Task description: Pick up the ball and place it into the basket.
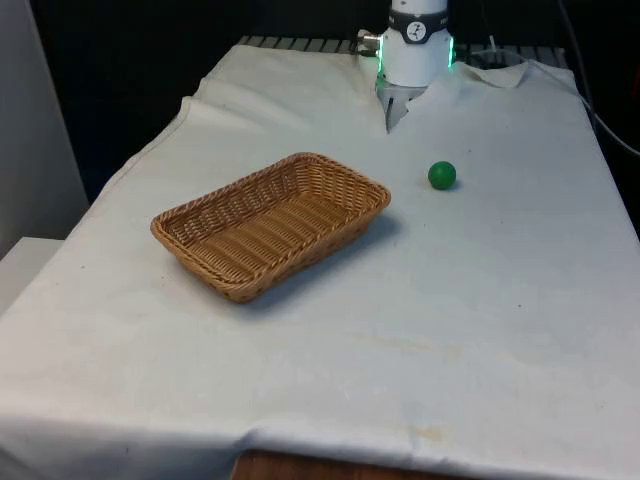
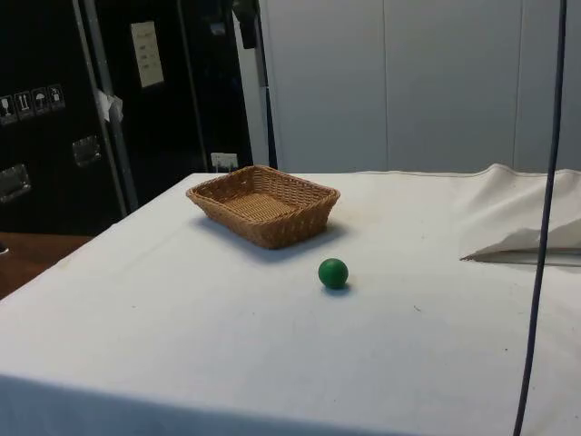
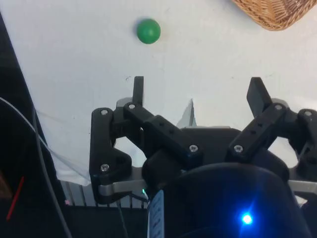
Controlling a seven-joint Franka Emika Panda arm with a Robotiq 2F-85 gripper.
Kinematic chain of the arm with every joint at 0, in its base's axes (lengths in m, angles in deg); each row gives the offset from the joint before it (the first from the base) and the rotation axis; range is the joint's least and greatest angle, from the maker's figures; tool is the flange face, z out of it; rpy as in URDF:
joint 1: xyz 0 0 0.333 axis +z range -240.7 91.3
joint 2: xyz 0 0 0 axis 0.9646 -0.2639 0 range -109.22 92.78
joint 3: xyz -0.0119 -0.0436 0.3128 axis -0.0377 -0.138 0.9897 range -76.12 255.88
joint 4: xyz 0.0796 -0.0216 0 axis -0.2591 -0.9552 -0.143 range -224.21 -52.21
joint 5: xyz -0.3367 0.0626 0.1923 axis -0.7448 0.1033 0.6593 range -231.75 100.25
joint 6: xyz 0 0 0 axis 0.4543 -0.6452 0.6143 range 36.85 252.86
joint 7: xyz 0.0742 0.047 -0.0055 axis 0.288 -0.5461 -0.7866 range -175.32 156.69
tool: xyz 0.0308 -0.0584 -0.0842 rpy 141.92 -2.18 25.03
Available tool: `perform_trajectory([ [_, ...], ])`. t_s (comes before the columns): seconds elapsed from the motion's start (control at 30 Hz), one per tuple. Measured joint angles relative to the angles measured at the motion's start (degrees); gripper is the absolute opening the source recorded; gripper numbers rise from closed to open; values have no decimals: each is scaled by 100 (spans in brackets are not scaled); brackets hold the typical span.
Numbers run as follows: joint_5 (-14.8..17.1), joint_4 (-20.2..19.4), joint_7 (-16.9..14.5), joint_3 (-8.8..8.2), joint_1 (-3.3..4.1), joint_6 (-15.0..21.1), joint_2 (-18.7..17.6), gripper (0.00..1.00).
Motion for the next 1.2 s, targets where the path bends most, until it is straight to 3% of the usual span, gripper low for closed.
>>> perform_trajectory([
  [0.4,-63,-292,23,11,17,80,275,100],
  [1.2,-407,-1495,258,149,17,819,1163,100],
])
